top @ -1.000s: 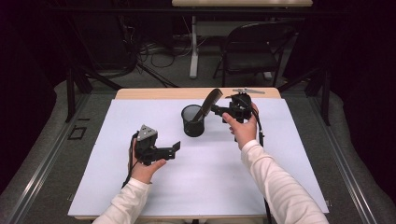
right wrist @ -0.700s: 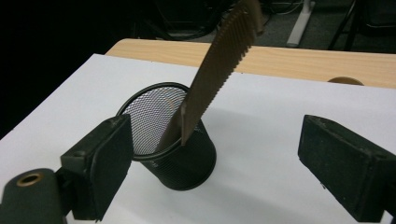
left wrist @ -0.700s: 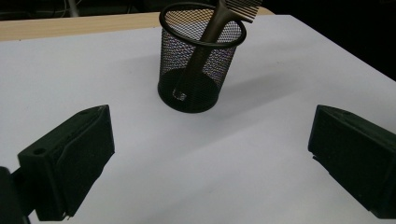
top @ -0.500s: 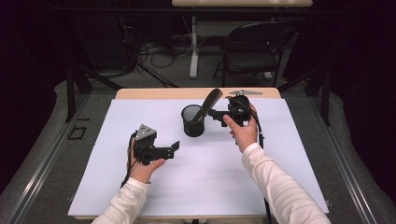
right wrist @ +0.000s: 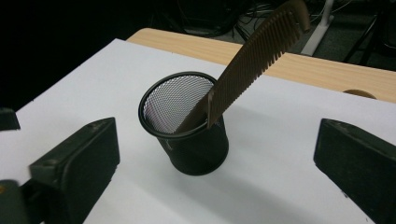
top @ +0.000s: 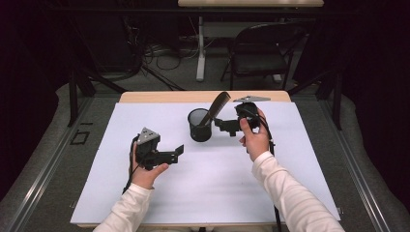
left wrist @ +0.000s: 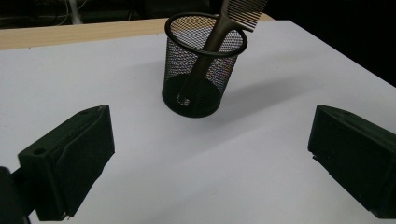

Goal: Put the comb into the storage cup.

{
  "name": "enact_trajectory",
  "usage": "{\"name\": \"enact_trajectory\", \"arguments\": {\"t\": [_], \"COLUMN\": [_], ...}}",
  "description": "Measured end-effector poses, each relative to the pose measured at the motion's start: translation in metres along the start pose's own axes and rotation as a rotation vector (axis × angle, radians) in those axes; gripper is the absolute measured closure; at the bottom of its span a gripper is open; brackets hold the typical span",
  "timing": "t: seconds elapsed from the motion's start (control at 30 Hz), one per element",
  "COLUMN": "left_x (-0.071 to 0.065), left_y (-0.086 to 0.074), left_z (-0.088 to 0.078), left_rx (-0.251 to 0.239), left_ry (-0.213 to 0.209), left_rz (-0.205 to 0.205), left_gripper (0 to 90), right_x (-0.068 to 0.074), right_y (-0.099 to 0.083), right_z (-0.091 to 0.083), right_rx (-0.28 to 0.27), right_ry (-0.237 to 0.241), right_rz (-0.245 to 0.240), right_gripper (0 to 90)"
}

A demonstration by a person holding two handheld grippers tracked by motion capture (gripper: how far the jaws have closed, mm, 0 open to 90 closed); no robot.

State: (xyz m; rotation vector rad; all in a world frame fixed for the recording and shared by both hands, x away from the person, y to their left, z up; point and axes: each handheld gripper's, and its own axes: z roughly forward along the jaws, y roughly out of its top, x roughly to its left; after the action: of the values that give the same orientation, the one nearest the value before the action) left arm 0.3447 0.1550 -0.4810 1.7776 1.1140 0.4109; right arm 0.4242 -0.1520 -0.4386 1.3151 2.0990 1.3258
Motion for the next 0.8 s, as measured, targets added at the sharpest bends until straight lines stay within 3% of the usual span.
{"name": "enact_trajectory", "arguments": {"t": [0.1,0.43,0.8], "left_x": [0.001,0.005,0.013], "left_y": [0.001,0.004,0.007], "left_z": [-0.002,-0.006,-0.013], "left_rx": [-0.002,-0.006,-0.02], "left_ry": [0.002,0.006,0.012], "left_rz": [0.001,-0.002,-0.018], "left_gripper": [0.7,0.7,0.7], "right_x": [0.002,0.004,0.01], "right_y": [-0.003,-0.011,-0.023], "right_z": [-0.003,-0.016,-0.024], "right_rx": [0.013,-0.007,-0.009], "right_ry": [-0.017,-0.001,0.035], "right_rz": [-0.018,-0.046,-0.037], "right_gripper": [0.0,0.0,0.0]}}
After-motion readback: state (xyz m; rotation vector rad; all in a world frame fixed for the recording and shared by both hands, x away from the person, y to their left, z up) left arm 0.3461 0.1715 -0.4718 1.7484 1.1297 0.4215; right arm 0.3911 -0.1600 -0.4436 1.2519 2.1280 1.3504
